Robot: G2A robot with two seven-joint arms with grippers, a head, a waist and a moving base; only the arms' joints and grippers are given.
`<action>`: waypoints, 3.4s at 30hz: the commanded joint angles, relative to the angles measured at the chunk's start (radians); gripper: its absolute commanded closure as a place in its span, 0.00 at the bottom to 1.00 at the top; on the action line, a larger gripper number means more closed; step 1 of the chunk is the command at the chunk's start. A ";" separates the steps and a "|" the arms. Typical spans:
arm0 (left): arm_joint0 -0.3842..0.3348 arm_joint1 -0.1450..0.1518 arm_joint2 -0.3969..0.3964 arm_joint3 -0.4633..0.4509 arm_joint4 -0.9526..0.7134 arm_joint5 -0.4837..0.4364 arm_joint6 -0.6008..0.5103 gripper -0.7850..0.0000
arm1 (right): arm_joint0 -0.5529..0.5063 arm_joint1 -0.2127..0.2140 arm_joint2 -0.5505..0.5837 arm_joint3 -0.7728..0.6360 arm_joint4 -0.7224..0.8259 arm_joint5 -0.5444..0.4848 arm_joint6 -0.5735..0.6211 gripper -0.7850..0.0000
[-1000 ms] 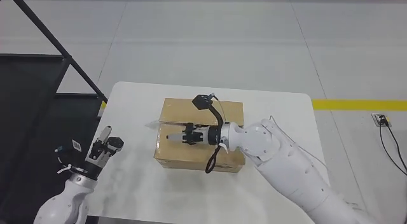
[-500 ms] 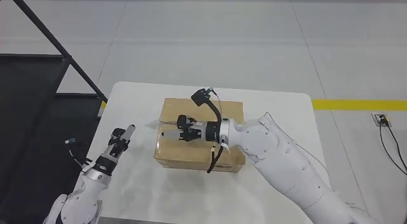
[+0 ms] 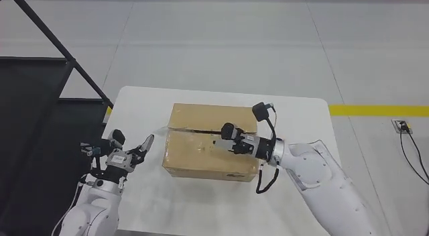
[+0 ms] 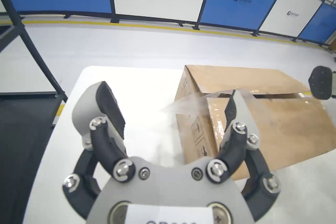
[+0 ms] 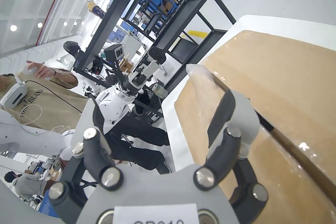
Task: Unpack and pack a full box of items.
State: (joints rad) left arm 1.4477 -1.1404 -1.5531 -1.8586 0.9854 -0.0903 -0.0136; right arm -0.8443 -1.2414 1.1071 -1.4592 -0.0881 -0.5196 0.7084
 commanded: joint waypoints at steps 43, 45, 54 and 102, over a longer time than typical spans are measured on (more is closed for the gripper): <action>-0.291 -0.019 0.273 0.245 1.006 0.132 0.125 1.00 | -0.130 0.043 0.097 -0.037 0.046 -0.069 -0.010 0.00; -0.292 -0.023 0.275 0.247 0.979 0.145 0.129 1.00 | -0.129 0.043 0.096 -0.034 0.048 -0.071 -0.009 0.00; -0.279 -0.039 0.226 0.232 0.764 0.219 0.142 1.00 | -0.117 0.046 0.090 -0.014 0.062 -0.078 0.001 0.00; -0.153 -0.119 0.034 0.279 -0.254 0.048 0.559 0.62 | 0.002 0.039 0.003 0.101 0.100 -0.040 0.059 0.00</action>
State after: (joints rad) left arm 1.2958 -1.2580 -1.5204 -1.5805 0.7325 -0.0468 0.5462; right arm -0.8429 -1.2022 1.1108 -1.3594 0.0119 -0.5593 0.7667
